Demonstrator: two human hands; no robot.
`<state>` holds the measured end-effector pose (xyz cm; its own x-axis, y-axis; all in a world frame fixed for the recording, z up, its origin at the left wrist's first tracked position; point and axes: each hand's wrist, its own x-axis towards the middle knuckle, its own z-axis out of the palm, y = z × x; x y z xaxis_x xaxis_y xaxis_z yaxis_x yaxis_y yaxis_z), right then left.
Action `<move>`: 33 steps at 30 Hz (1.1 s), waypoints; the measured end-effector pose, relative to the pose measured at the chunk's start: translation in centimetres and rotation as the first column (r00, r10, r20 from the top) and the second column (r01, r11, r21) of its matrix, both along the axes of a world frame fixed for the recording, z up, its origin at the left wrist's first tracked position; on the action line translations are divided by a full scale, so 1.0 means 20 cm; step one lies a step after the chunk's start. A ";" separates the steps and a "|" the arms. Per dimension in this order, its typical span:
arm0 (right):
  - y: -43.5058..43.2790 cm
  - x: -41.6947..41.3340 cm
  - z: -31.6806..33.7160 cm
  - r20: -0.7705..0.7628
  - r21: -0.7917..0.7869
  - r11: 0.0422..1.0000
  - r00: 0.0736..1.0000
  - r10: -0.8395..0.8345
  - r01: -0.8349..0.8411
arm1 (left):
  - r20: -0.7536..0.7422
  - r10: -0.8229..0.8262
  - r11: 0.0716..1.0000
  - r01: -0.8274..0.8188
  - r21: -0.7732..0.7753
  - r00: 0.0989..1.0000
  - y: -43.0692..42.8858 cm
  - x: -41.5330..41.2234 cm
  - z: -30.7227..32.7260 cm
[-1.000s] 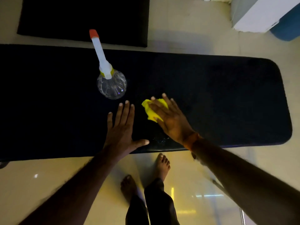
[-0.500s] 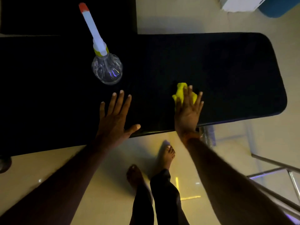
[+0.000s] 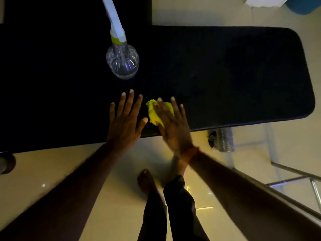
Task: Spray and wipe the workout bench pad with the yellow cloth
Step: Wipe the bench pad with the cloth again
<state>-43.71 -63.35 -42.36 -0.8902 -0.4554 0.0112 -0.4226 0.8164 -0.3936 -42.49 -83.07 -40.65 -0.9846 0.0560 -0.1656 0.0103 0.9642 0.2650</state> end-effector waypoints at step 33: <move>-0.12 -0.39 0.03 -0.060 0.138 0.984 0.991 0.118 -0.109 | 0.012 0.287 0.948 -0.286 0.140 0.958 -0.16 0.00 0.03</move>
<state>-51.41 -65.84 -41.82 -0.8319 -0.5549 0.0015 -0.5374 0.8051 -0.2513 -42.43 -86.27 -40.02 -0.9639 -0.2066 -0.1676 -0.2579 0.8807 0.3973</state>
